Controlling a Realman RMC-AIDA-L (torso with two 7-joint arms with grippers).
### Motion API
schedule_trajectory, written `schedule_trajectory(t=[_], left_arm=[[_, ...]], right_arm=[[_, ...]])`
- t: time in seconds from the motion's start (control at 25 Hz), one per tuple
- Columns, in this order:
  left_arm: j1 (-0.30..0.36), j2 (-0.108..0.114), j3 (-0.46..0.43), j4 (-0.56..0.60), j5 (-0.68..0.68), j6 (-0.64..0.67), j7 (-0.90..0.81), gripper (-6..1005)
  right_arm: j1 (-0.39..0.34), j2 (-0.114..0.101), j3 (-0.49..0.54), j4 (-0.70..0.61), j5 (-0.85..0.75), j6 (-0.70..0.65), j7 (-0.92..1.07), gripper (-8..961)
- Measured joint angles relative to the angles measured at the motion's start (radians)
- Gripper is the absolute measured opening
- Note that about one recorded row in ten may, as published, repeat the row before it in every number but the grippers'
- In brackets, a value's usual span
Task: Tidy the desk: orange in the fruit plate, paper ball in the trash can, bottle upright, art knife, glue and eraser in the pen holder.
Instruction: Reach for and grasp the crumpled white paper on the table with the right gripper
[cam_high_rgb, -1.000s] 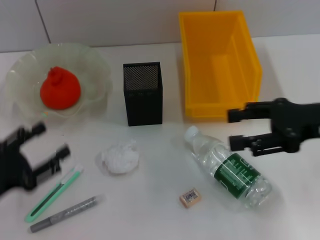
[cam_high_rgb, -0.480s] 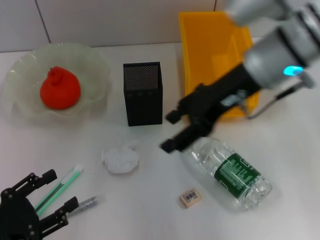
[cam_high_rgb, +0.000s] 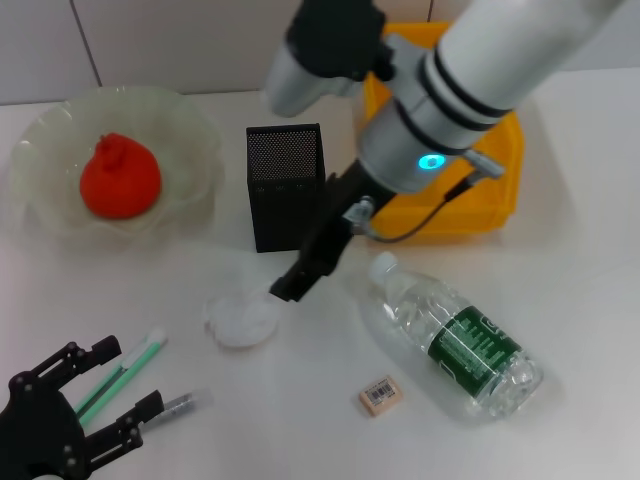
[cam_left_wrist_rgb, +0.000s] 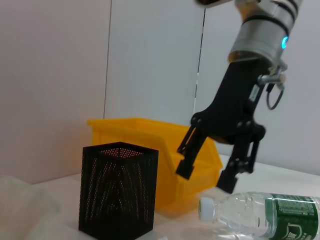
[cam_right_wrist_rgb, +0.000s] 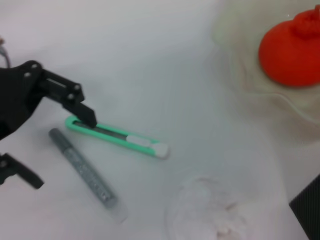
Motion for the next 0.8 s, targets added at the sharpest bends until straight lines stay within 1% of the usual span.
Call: schedule_trajectory(t=[0.12, 0.2, 0.32, 0.52, 0.68, 0.8], left_arm=[[-0.007, 0.0, 0.001, -0.002, 0.0, -0.002, 0.002, 782], [-0.008, 0.0, 0.001, -0.003, 0.004, -0.002, 0.005, 782], [-0.01, 0.0, 0.002, 0.0, 0.02, -0.002, 0.005, 781], [-0.013, -0.001, 0.001, 0.001, 0.026, -0.002, 0.006, 780], [-0.015, -0.001, 0.001, 0.003, 0.047, -0.003, 0.007, 779], [-0.018, -0.001, 0.001, 0.003, 0.056, -0.003, 0.006, 779]], right_arm=[[0.049, 0.005, -0.041, 0.082, 0.017, 0.072, 0.026, 784], [0.078, 0.005, -0.089, 0.143, 0.055, 0.134, 0.041, 784], [0.1, 0.006, -0.152, 0.199, 0.102, 0.205, 0.048, 784], [0.111, 0.006, -0.234, 0.255, 0.174, 0.288, 0.051, 784], [0.113, 0.006, -0.307, 0.272, 0.194, 0.352, 0.051, 784], [0.113, 0.006, -0.343, 0.291, 0.22, 0.383, 0.051, 784]])
